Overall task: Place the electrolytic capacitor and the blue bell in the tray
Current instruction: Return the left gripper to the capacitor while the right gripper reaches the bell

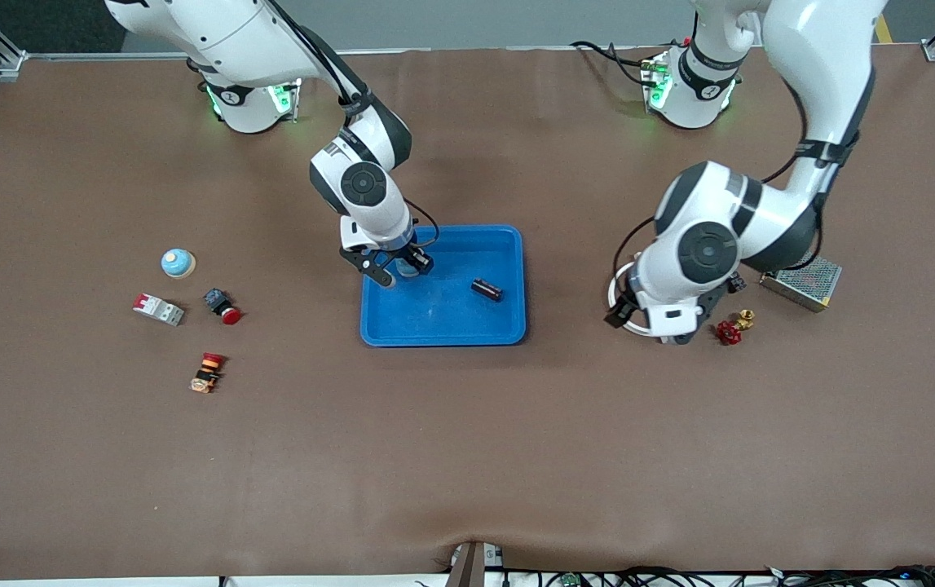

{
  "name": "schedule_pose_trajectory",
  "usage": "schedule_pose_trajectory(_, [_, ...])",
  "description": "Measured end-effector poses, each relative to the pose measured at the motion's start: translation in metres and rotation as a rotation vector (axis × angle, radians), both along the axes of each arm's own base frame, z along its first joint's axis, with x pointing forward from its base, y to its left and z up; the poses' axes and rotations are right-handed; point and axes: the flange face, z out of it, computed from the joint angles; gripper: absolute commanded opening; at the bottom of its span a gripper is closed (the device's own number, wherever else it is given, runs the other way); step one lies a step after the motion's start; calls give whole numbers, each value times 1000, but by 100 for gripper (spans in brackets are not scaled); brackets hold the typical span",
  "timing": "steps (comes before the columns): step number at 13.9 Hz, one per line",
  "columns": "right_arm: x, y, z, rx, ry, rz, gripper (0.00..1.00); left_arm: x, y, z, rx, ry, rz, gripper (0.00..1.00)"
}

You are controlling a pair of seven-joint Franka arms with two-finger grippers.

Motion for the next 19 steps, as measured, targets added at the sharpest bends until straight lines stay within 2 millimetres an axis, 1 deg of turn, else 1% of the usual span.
schedule_pose_trajectory(1, [2, -2, 0, -3, -3, -1, 100, -4, 18, -8, 10, 18, -20, 100])
schedule_pose_trajectory(3, [13, -10, 3, -29, 5, 40, 100, -13, 40, -25, 54, 43, -61, 100])
schedule_pose_trajectory(4, [24, -18, 11, -58, 34, 79, 100, -16, 48, -33, 81, 49, -75, 100])
schedule_pose_trajectory(6, [52, -42, 38, -102, 100, 169, 100, -21, 67, -45, 104, 62, -95, 100])
schedule_pose_trajectory(8, [77, -73, 72, -106, 126, 266, 100, -21, 92, -55, 84, 63, -108, 100])
schedule_pose_trajectory(9, [88, -93, 86, -101, 132, 318, 100, -21, 105, -60, 69, 53, -114, 100])
schedule_pose_trajectory(11, [104, -140, 105, -87, 135, 420, 100, -25, 129, -74, 53, 24, -128, 100])
schedule_pose_trajectory(12, [108, -164, 109, -90, 130, 470, 100, -29, 138, -82, 59, 10, -136, 100])
schedule_pose_trajectory(14, [104, -210, 108, -105, 116, 544, 100, -37, 157, -97, 77, -20, -159, 100])
schedule_pose_trajectory(16, [86, -245, 99, -102, 86, 605, 100, -47, 173, -108, 108, -34, -206, 100])
schedule_pose_trajectory(19, [57, -304, 89, -93, 46, 672, 100, -54, 199, -116, 140, -29, -223, 100])
